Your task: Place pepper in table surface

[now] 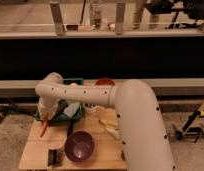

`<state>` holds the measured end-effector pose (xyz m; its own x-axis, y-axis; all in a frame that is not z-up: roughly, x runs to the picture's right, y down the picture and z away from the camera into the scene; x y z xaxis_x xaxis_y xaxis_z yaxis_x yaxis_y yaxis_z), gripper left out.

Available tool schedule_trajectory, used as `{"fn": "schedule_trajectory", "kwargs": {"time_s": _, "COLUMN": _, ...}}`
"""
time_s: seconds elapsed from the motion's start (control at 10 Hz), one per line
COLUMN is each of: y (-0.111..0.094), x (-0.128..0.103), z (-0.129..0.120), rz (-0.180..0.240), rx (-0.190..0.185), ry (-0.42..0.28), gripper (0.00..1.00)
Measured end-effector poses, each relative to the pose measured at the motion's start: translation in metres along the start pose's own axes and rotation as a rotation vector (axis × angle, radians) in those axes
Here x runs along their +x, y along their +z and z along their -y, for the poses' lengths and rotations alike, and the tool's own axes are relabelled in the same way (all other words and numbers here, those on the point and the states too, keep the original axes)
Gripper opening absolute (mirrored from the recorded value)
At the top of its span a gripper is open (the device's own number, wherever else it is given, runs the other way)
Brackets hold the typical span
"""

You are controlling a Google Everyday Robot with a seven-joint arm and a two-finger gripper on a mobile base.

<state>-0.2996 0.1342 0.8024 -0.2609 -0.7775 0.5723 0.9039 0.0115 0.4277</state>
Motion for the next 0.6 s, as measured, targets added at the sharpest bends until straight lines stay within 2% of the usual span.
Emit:
{"fn": "schedule_trajectory", "kwargs": {"time_s": 0.3, "y": -0.008, "x": -0.004, "z": 0.012, "rz": -0.008, "rx": 0.038, "ry": -0.074, "gripper": 0.00}}
{"fn": "schedule_trajectory", "kwargs": {"time_s": 0.6, "y": -0.006, "x": -0.008, "z": 0.017, "rz": 0.017, "rx": 0.061, "ry": -0.111, "gripper": 0.00}}
